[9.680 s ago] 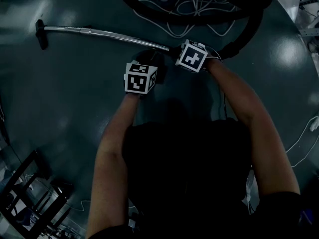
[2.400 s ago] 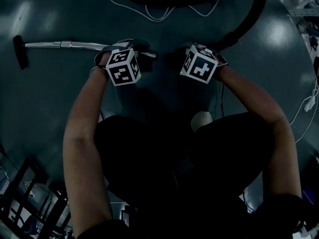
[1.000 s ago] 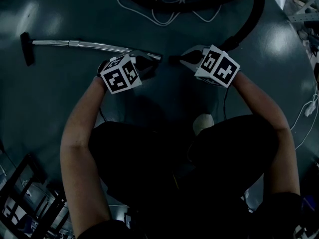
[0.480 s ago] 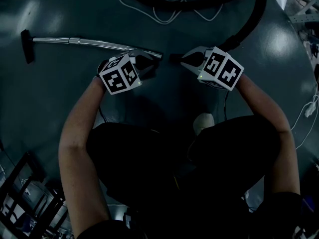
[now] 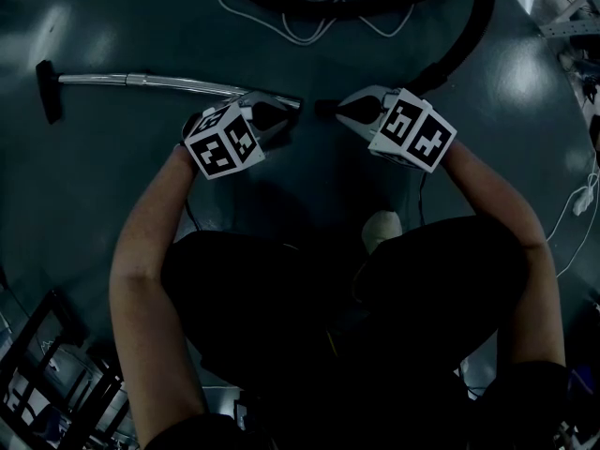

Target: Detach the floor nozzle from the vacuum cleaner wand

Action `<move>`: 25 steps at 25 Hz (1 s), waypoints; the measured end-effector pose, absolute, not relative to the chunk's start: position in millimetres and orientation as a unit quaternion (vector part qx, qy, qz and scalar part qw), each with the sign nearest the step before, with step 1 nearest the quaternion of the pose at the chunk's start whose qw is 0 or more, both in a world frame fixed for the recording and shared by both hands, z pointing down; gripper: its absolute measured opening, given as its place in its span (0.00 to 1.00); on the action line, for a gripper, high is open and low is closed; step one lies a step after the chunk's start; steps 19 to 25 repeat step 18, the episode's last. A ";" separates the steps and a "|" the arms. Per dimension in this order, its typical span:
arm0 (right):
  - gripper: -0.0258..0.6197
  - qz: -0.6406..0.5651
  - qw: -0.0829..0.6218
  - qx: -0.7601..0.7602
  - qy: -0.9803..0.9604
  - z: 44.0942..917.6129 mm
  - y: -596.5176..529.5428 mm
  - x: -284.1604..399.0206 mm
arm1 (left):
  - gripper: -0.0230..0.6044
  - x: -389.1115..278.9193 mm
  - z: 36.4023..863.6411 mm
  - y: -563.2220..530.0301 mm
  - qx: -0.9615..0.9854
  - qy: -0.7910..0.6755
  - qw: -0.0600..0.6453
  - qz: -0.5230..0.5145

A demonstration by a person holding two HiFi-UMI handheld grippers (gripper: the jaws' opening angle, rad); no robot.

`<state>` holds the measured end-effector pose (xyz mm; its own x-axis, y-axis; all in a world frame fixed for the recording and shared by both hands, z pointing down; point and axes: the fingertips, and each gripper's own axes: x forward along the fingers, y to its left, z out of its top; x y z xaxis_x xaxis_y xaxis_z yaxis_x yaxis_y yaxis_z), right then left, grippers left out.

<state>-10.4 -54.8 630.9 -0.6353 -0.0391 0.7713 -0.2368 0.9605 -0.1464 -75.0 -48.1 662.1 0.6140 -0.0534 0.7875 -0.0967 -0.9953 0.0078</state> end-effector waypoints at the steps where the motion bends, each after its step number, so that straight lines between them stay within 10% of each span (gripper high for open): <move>1: 0.03 0.119 0.418 0.078 -0.897 630.6 -55.4 -10.9 | 0.05 -74.5 661.3 -49.2 0.899 -0.044 0.025 0.435; 25: 0.03 0.125 0.423 0.073 -0.895 636.4 -50.9 -13.5 | 0.05 -72.5 660.5 -48.1 0.898 -0.040 0.017 0.439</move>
